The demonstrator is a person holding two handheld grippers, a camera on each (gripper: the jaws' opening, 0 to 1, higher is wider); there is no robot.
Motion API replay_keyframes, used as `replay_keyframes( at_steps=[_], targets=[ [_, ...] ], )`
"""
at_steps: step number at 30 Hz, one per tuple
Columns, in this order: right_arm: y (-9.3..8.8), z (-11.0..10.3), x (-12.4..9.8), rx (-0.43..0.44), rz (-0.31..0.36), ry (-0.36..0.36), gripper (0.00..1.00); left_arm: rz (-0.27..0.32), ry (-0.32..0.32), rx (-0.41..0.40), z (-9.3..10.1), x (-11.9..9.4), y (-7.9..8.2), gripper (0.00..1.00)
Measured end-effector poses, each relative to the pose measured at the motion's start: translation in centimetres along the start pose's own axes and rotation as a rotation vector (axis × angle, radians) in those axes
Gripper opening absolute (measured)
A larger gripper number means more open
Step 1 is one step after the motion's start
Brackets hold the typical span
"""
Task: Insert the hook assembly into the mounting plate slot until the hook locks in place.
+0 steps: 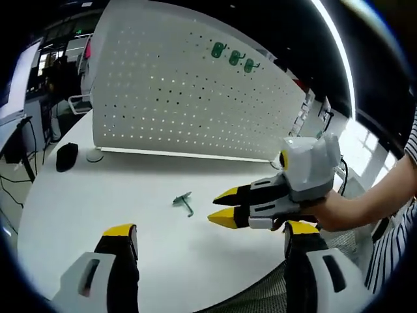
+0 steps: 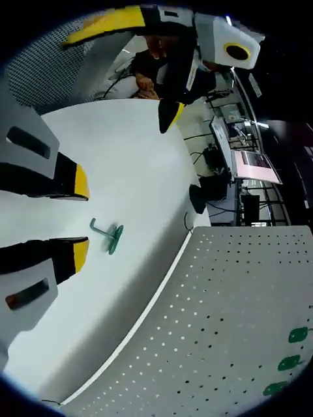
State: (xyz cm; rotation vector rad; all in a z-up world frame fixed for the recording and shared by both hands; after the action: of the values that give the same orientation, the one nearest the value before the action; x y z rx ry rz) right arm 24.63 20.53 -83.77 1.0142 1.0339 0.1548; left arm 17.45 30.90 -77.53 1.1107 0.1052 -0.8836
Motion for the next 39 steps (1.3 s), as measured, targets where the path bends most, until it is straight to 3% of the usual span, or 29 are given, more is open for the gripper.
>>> replay_keyframes(
  at_steps=[10,15,21,34,39],
  targets=[
    [-0.1,1.2,3.0,-0.01,-0.074,-0.025,0.14,0.005,0.004,-0.011,-0.1,0.0,0.1,0.94],
    [-0.5,1.6,3.8,0.034,-0.124,-0.016,0.11,0.002,-0.001,-0.006,0.0,0.1,0.1,0.95],
    [-0.4,1.8,4.2,0.051,-0.138,-0.02,0.09,0.001,-0.001,-0.009,0.1,0.1,0.0,0.94],
    [-1.0,1.8,4.0,-0.008,-0.186,-0.026,0.02,-0.001,-0.002,-0.006,0.1,0.1,-0.1,0.93],
    [-1.2,2.3,3.7,0.058,-0.181,-0.043,0.01,-0.005,-0.003,-0.003,0.1,0.1,-0.1,0.93]
  ],
)
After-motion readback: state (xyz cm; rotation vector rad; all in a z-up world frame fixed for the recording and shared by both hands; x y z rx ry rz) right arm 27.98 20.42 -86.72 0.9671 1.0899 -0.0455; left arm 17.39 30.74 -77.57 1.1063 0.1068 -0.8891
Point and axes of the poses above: the point that each gripper's makers call its tool centre point, and the gripper's own axes: x roughly forward along the fingers, z roughly to its right, y roughly out of its top, the point moved 5 cm from there along -x, roughly backward along the fingers, and after that the axes turned 10 degrees about -x, right-handed, at the moved point
